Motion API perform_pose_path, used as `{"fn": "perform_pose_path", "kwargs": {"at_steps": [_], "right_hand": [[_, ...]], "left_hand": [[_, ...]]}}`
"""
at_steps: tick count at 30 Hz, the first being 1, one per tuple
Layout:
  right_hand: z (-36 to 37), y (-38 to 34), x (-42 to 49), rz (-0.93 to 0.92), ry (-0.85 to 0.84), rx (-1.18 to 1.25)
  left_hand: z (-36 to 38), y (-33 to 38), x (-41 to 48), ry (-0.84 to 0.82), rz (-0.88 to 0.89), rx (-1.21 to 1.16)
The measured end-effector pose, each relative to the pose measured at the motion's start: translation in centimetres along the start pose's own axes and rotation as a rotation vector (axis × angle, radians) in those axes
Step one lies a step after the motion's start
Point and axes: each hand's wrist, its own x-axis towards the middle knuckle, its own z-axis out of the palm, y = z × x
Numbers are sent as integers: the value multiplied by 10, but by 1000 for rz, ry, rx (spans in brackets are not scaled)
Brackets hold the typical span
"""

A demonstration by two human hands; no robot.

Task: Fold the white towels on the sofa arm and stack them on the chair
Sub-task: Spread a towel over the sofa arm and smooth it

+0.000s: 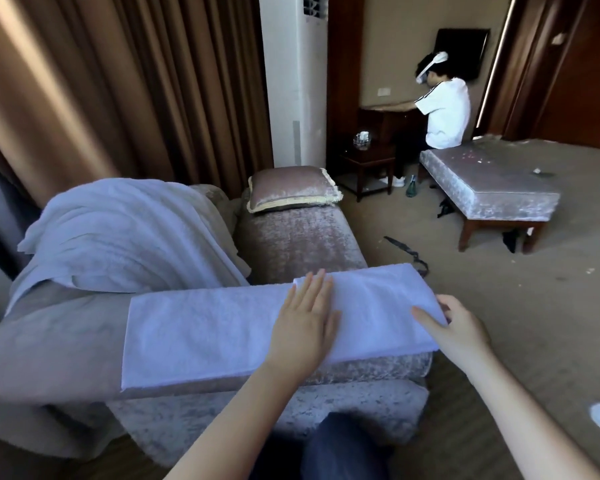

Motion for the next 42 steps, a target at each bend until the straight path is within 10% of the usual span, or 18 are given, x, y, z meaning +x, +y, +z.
{"fn": "perform_pose_path", "kwargs": {"at_steps": [16, 24, 31, 42], "right_hand": [[-13, -95, -33, -227, 370, 223], [61, -195, -94, -862, 473, 83], [130, -203, -135, -1158, 459, -77], [165, -85, -94, -995, 137, -430]], "left_hand": [[-7, -22, -12, -69, -161, 171], [-164, -37, 21, 77, -749, -1271], [-220, -76, 6, -65, -802, -857], [-179, -131, -60, -42, -1218, -804]]}}
